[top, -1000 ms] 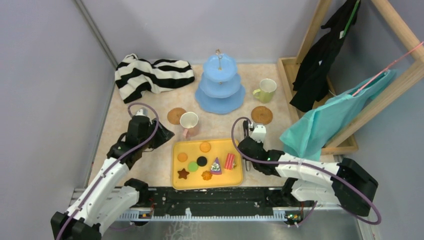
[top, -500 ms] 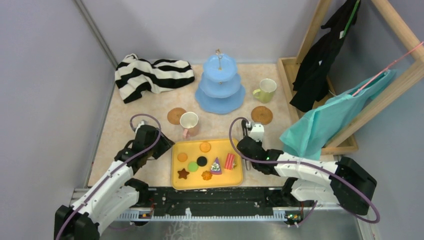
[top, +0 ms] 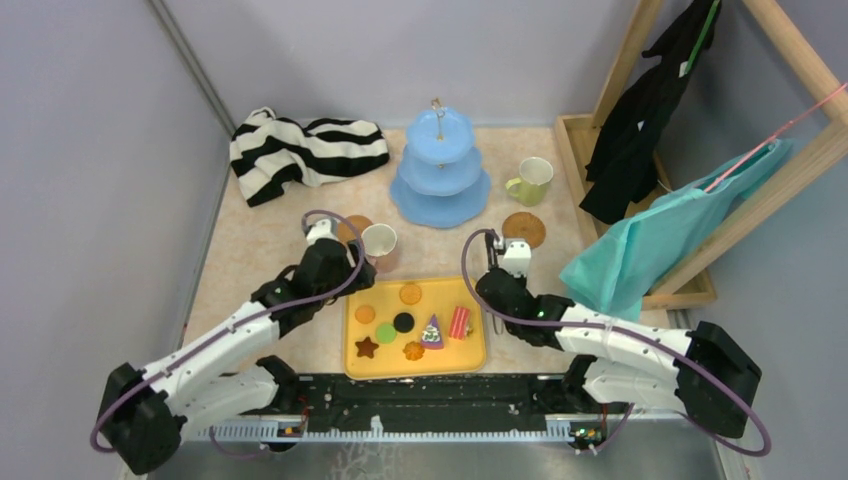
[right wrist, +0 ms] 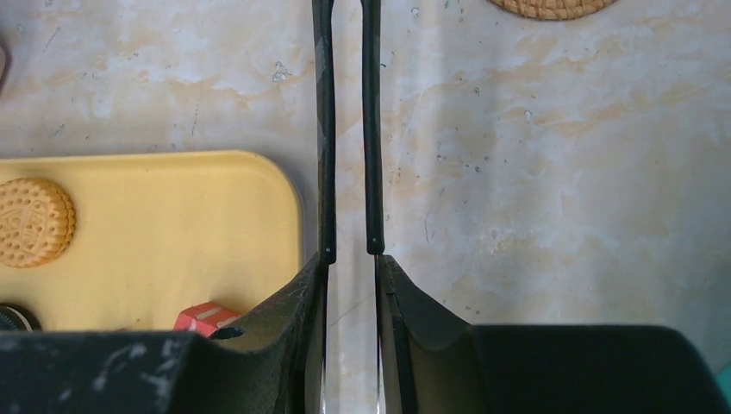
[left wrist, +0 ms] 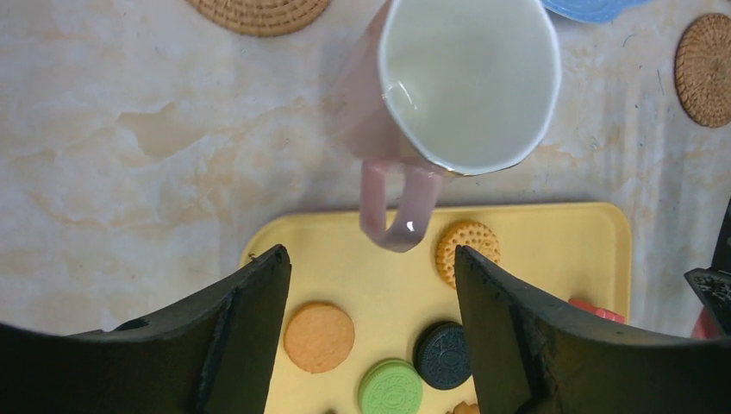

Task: Serve the afternoon tea
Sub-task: Pick up the cup at the center of the board.

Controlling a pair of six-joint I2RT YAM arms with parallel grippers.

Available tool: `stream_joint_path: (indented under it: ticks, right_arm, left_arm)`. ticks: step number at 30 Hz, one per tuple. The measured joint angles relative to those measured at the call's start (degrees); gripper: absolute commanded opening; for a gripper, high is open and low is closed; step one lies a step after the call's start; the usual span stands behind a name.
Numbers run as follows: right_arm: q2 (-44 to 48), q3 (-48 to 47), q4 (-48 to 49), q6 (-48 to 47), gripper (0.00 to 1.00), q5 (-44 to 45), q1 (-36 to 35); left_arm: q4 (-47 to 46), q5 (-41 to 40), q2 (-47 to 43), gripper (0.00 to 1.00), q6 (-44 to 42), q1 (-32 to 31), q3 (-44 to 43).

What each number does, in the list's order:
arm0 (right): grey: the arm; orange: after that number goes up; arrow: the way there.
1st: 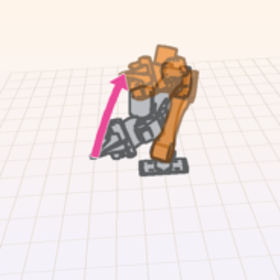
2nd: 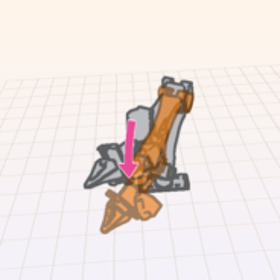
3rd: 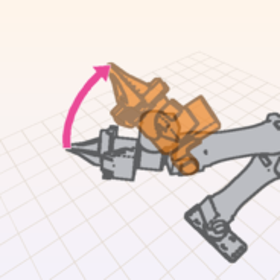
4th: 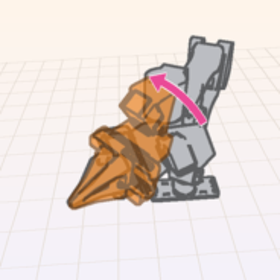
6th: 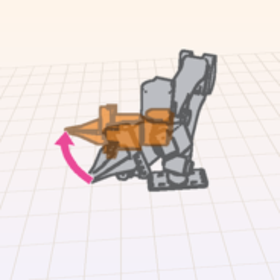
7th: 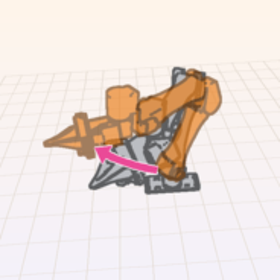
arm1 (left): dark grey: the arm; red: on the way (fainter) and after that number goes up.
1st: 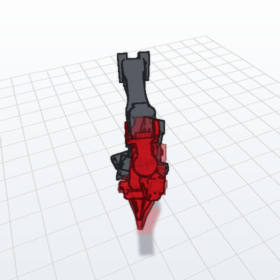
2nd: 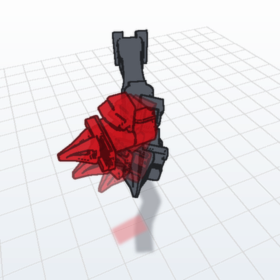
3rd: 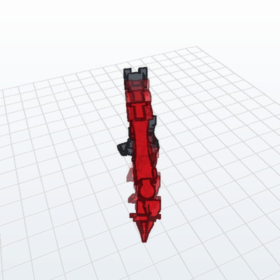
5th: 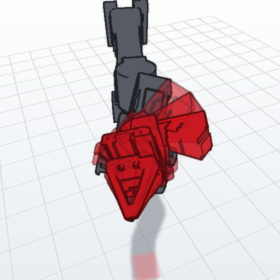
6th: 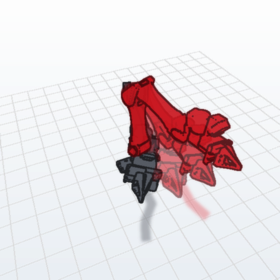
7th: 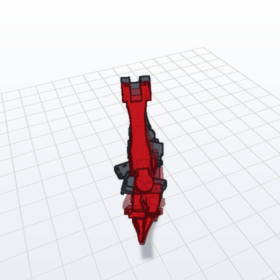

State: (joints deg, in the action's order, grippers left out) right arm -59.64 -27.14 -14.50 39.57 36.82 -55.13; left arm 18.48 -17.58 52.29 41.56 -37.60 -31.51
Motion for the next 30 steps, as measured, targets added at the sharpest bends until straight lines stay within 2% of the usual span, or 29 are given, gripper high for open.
stream_joint_path:
  ticks: [3,7,14,22,30]
  right_arm:
    - [0.04,-0.35,-0.26,-0.2,0.25,0.22,0.02]
    - [0.87,-0.42,-1.49,-0.57,0.25,0.63,0.02]
    - [2.51,-1.86,-3.17,-1.11,0.25,1.31,0.0]
    - [2.64,-3.02,-3.89,-1.75,0.25,2.14,0.0]
    - [2.64,-3.67,-5.09,-2.16,0.24,2.49,0.0]
  left_arm:
    - [-0.07,-4.0,4.42,0.75,-1.88,-3.93,-3.04]
    - [0.04,-7.34,8.24,0.75,-3.48,-6.19,-3.91]
    - [-0.31,-11.5,12.35,0.72,-5.68,-6.45,-4.61]
    - [-4.85,-12.57,16.24,0.66,-9.38,-6.45,-5.92]
    - [-7.58,-11.34,19.61,0.49,-11.56,-6.45,-7.34]
